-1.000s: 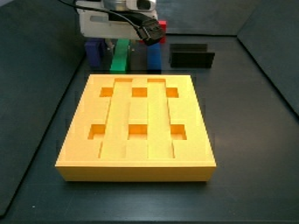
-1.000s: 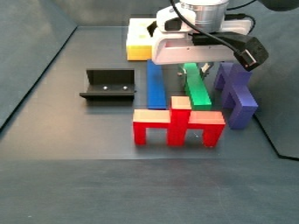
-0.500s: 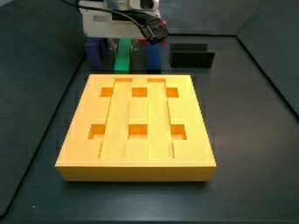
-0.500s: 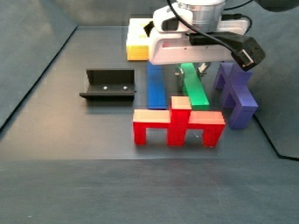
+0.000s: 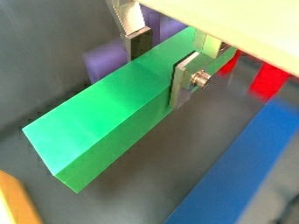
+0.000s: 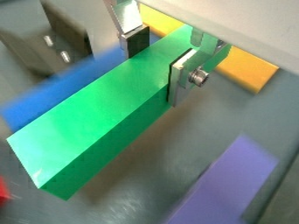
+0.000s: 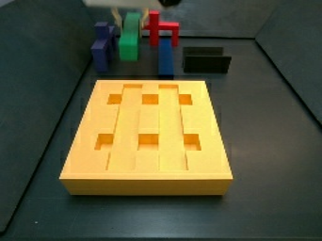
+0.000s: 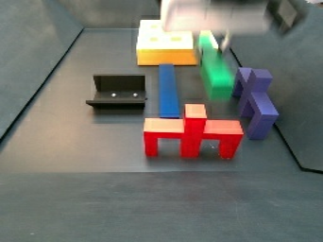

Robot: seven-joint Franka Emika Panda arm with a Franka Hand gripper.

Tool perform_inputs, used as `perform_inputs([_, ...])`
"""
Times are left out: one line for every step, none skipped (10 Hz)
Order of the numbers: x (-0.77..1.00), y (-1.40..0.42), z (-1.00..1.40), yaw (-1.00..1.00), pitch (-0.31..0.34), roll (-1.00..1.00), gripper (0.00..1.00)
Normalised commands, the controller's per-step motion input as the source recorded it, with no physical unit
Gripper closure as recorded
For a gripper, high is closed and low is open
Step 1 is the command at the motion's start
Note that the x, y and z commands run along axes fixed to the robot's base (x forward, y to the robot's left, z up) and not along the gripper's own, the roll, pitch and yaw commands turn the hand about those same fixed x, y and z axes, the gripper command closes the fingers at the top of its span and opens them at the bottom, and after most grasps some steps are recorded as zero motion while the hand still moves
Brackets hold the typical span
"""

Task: Pick up the green object. Move up. Move to above the board. Insert the green object.
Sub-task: Move to above the board.

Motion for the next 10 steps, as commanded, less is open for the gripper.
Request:
perform_inputs([-0.03, 0.0, 1.4, 0.0, 0.029, 0.0, 1.0])
perform_inputs([0.0, 0.0, 1.4, 0.0, 0.018, 0.0, 1.0])
perform_inputs([0.02, 0.0, 1.4, 0.0, 0.051, -0.01, 1.0])
perform_inputs([0.01, 0.0, 1.4, 0.0, 0.07, -0.01, 1.0])
perform_inputs([0.02, 0.0, 1.4, 0.0, 0.058, -0.01, 1.0])
perform_inputs([0.03, 0.0, 0.6, 0.0, 0.06, -0.01, 1.0])
perform_inputs([0.05, 0.0, 0.26, 0.0, 0.058, -0.01, 1.0])
perform_inputs([0.44, -1.4, 0.24, -0.27, 0.089, 0.08, 1.0])
perform_inputs([0.43, -1.4, 0.23, -0.2, 0.126, 0.12, 1.0])
perform_inputs([0.45, -1.4, 0.23, -0.13, 0.153, 0.1, 1.0])
